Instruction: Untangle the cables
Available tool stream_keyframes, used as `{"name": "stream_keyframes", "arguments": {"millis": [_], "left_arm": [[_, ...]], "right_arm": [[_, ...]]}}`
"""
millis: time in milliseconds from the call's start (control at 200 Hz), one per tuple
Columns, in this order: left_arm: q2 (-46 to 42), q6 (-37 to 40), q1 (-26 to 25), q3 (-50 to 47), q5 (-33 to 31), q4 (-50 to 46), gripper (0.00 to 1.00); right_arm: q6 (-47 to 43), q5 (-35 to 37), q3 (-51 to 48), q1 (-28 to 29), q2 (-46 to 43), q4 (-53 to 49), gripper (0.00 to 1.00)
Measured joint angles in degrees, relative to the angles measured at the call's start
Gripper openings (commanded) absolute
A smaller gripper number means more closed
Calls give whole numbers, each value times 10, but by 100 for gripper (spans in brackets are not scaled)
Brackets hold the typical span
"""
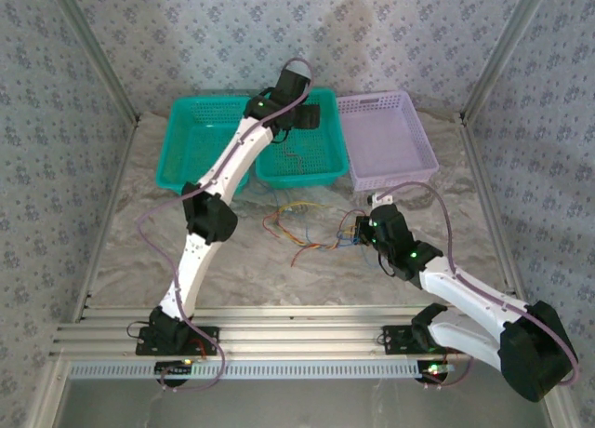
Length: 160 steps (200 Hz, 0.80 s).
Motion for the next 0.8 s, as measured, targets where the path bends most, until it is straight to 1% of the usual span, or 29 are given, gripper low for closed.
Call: {"name": "stream_keyframes", "arguments": {"millis": [85,185,265,315,395,510,635,800], "left_arm": [[-34,0,-11,0,6,-21,86],[-90,0,-36,-4,6,-50,86],[-157,0,-66,-50,1,-56,86],[-212,0,-84,-115,-5,-47,86],[-308,-3,-110,-249,-7,-21,87],[-410,-19,-108,-426,-11,23,87],[-459,-48,-94,-562,-14,61,87],[-480,-90,-90,-700,-14,110,86]], "right_arm": [[0,0,0,0,0,0,0],[-1,-5,-1,-2,-2,5,0],[-4,-15,-5,-5,-11,10,0],[-6,-22,-7,-7,-19,14,0],[-11,-35,-14,-10,-32,24,0],[-15,-50,-17,-13,-37,34,0],[-17,-58,-17,-16,-37,35,0],[-19,-61,-17,-17,-37,36,0]]}}
